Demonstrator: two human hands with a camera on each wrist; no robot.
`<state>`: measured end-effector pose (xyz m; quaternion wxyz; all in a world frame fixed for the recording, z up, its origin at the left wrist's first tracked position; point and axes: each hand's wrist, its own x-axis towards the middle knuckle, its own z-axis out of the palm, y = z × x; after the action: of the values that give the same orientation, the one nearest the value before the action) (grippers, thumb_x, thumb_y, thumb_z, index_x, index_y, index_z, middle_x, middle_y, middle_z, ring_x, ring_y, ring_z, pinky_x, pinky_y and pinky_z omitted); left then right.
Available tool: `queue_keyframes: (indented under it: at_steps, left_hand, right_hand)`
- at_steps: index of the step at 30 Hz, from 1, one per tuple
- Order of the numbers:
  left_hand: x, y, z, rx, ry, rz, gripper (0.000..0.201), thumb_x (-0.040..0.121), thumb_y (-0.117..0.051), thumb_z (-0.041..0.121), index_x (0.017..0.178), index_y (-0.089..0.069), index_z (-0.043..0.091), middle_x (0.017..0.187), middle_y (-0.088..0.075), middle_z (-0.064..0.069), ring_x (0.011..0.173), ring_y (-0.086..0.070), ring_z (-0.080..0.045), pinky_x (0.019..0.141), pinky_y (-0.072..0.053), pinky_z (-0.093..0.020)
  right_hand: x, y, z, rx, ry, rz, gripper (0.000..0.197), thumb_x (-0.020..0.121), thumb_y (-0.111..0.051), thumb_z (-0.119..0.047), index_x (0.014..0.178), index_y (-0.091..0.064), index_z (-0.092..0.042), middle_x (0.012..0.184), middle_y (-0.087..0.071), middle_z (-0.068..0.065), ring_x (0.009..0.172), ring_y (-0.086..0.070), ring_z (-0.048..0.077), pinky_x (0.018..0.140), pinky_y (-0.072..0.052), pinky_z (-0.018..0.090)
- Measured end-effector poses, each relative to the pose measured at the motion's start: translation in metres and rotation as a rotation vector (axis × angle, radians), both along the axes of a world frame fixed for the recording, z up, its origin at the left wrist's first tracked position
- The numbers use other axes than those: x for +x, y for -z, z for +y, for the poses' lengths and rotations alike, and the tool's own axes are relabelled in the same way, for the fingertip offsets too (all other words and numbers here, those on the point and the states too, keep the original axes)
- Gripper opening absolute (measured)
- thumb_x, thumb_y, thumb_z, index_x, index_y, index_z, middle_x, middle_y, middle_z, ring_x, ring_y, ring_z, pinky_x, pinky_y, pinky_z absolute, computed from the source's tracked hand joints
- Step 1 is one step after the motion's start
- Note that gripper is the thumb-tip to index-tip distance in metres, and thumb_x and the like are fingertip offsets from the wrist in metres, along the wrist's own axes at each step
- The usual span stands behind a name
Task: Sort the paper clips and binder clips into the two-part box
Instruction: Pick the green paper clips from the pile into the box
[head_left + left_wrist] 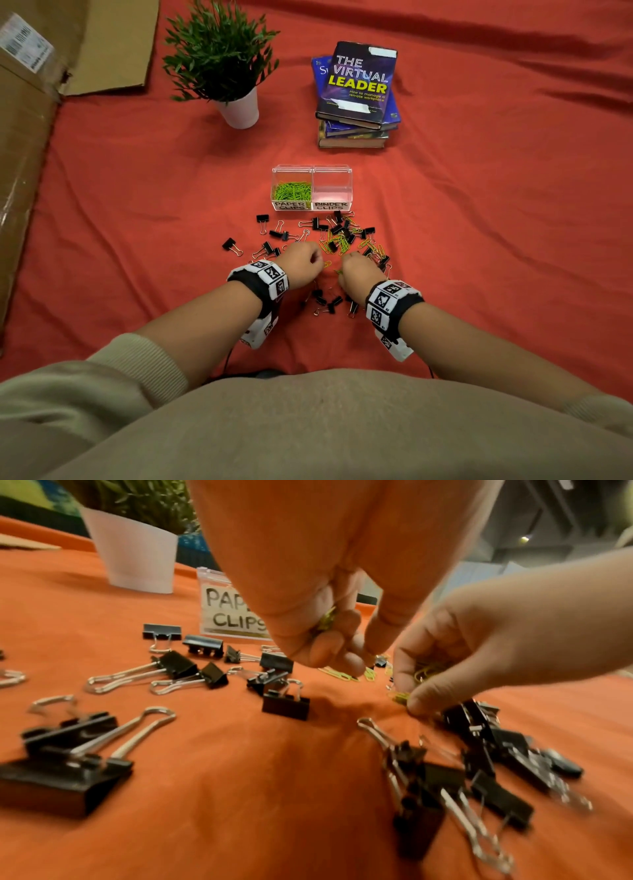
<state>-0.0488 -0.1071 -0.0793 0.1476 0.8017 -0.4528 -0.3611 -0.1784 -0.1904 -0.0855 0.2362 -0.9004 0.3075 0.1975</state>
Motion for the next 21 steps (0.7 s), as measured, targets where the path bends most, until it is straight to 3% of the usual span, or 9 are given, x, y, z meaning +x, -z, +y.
queue_keyframes:
  at_steps: [2,4,7,9,12,14,18,21]
  left_hand:
    - [0.002,0.001,-0.003,-0.005,-0.058,0.031,0.012,0.09,-0.052,0.016,0.077,-0.053,0.016,0.083,-0.063,-0.007,0.076,-0.056,-0.022,0.065,-0.041,-0.026]
    - [0.001,0.001,-0.006,-0.028,-0.106,0.06,0.009,0.09,-0.052,0.016,0.08,-0.053,0.015,0.092,-0.066,-0.011,0.083,-0.059,-0.025,0.072,-0.045,-0.03]
    - [0.0,0.002,-0.011,-0.026,-0.153,0.095,0.005,0.091,-0.051,0.014,0.088,-0.052,0.018,0.099,-0.065,-0.007,0.088,-0.059,-0.024,0.08,-0.047,-0.032]
    - [-0.001,0.004,-0.013,-0.016,-0.185,0.137,0.008,0.092,-0.049,0.014,0.091,-0.052,0.021,0.097,-0.063,-0.003,0.078,-0.057,-0.018,0.07,-0.046,-0.028]
    - [-0.003,0.004,-0.019,-0.013,-0.244,0.264,0.021,0.095,-0.042,0.013,0.106,-0.057,0.024,0.084,-0.059,-0.003,0.052,-0.042,-0.013,0.047,-0.034,-0.022]
    - [-0.007,0.001,-0.025,-0.008,-0.277,0.335,0.031,0.094,-0.039,0.009,0.111,-0.061,0.024,0.075,-0.058,0.0,0.046,-0.036,-0.01,0.041,-0.029,-0.019]
    - [-0.016,-0.006,-0.036,0.018,-0.359,0.529,0.034,0.093,-0.032,0.002,0.087,-0.062,0.015,0.067,-0.052,0.001,0.05,-0.042,-0.011,0.046,-0.035,-0.022]
    - [-0.028,-0.007,-0.04,0.055,-0.326,0.557,0.025,0.094,-0.034,0.012,0.077,-0.052,0.016,0.066,-0.048,0.0,0.053,-0.043,-0.015,0.048,-0.032,-0.023]
  right_hand:
    - [-0.001,0.0,-0.002,0.078,0.063,-0.025,0.021,0.089,-0.051,-0.011,0.105,-0.059,0.0,0.108,-0.062,0.017,0.1,-0.06,0.032,0.081,-0.046,0.032]
    - [-0.004,0.001,-0.008,0.188,0.216,-0.103,0.013,0.085,-0.058,-0.013,0.094,-0.065,-0.008,0.09,-0.066,0.01,0.08,-0.063,0.023,0.072,-0.051,0.03]
    - [-0.012,-0.001,-0.024,0.424,0.462,-0.196,0.014,0.082,-0.065,-0.015,0.095,-0.068,-0.015,0.078,-0.064,0.002,0.058,-0.054,0.011,0.056,-0.044,0.023]
    - [-0.018,-0.008,-0.037,0.587,0.561,-0.235,0.013,0.085,-0.064,-0.013,0.097,-0.068,-0.016,0.079,-0.065,0.002,0.058,-0.051,0.01,0.054,-0.041,0.021]
    - [-0.028,-0.019,-0.055,0.848,0.746,-0.351,0.016,0.091,-0.05,-0.001,0.093,-0.065,-0.009,0.077,-0.058,0.003,0.059,-0.048,0.012,0.053,-0.042,0.022]
    - [-0.035,-0.023,-0.065,1.004,0.875,-0.424,0.022,0.091,-0.039,0.002,0.089,-0.059,-0.004,0.077,-0.052,0.007,0.062,-0.048,0.015,0.054,-0.043,0.025]
    - [-0.046,-0.024,-0.078,1.108,0.954,-0.437,0.024,0.091,-0.033,-0.007,0.076,-0.052,-0.006,0.069,-0.049,0.007,0.058,-0.048,0.017,0.054,-0.04,0.026]
    - [-0.051,-0.022,-0.082,0.952,0.897,-0.345,0.027,0.094,-0.04,-0.01,0.072,-0.056,-0.006,0.065,-0.05,0.007,0.049,-0.048,0.015,0.046,-0.038,0.023]
